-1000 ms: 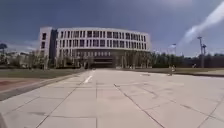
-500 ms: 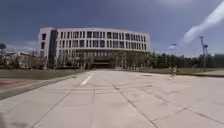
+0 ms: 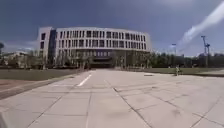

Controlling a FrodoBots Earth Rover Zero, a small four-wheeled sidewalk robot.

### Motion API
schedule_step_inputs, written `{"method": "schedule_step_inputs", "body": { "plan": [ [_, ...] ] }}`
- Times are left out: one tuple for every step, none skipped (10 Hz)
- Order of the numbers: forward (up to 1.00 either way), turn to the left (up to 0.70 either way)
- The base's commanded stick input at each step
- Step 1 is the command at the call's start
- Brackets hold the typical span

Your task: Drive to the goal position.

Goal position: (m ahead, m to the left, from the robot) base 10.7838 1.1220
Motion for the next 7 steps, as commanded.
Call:
{"method": "schedule_step_inputs", "body": {
  "plan": [
    [0.7,0.0],
    [0.7,-0.01],
    [0.7,-0.01],
    [0.7,-0.01],
    [0.7,-0.01],
    [0.7,-0.01],
    [0.7,-0.01]
  ]
}}
